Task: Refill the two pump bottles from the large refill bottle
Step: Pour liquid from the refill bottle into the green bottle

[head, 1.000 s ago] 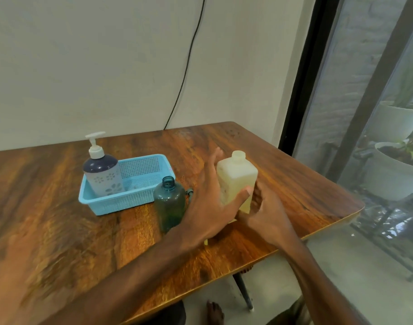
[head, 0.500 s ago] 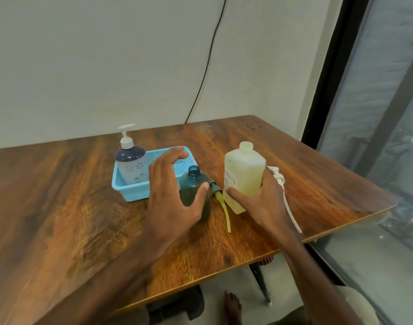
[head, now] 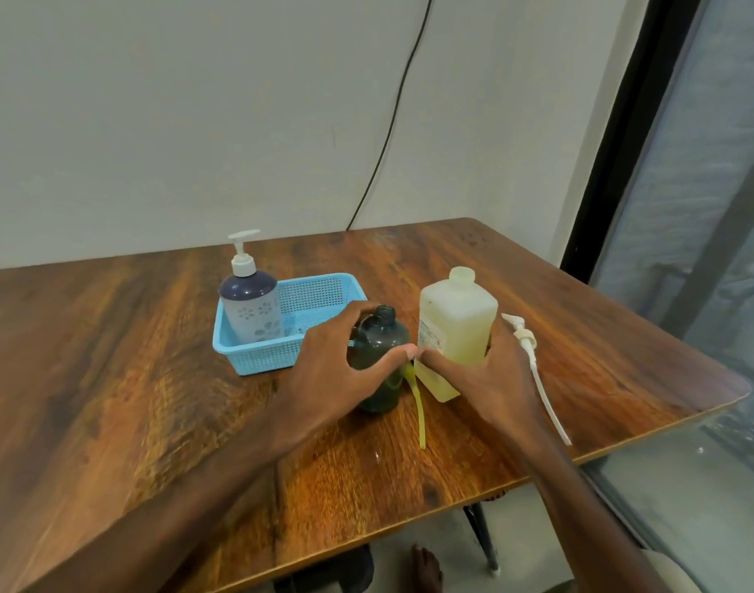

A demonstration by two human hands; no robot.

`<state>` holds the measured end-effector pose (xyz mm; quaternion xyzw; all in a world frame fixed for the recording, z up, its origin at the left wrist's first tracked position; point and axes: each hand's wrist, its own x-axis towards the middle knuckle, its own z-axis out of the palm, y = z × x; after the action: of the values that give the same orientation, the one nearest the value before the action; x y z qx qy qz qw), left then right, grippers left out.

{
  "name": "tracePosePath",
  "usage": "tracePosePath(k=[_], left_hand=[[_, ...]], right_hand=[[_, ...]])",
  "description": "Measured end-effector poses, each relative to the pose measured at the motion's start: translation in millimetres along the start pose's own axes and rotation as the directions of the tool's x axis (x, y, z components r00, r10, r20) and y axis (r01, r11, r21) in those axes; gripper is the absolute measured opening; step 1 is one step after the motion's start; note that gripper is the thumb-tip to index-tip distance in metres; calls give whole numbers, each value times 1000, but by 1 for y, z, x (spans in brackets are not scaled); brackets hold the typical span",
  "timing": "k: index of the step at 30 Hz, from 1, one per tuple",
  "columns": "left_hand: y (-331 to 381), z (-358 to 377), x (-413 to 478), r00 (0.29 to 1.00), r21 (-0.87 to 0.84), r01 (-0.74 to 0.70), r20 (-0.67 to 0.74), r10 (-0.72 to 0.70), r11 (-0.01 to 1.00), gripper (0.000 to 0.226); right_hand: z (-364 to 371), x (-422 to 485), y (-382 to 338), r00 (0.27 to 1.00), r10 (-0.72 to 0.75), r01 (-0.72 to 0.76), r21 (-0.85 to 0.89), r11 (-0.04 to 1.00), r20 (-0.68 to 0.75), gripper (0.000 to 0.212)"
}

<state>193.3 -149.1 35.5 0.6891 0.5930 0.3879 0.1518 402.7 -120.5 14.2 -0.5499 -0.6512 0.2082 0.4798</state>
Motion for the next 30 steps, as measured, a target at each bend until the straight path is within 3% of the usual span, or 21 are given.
tracePosePath(k=[5,15,18,22,30], left_hand=[[-9,3,-2,998,61,-50,46,47,997,94],[-17,0,-17,1000,-185,-26,-15,23,982,86],[-18,1,-15,999,-188,-32,-45,24,982,83],[-18,1,-16,997,-196,-50,-68,37,979,81],[-15,2,-21,996,-166,-65,-64,55,984,75]], right_hand=[[-4,3,-5,997,-15,16,8,1000,-77,96],[-29,8,-10,991,-125,129,-78,989,48,95],[-35,5,-16,984,-158,166,-111,980,78,101],[-42,-1,-22,977,-193,203,-115,972,89,91],[-45,-9,-28,969,-215,238,-223,945,124,92]])
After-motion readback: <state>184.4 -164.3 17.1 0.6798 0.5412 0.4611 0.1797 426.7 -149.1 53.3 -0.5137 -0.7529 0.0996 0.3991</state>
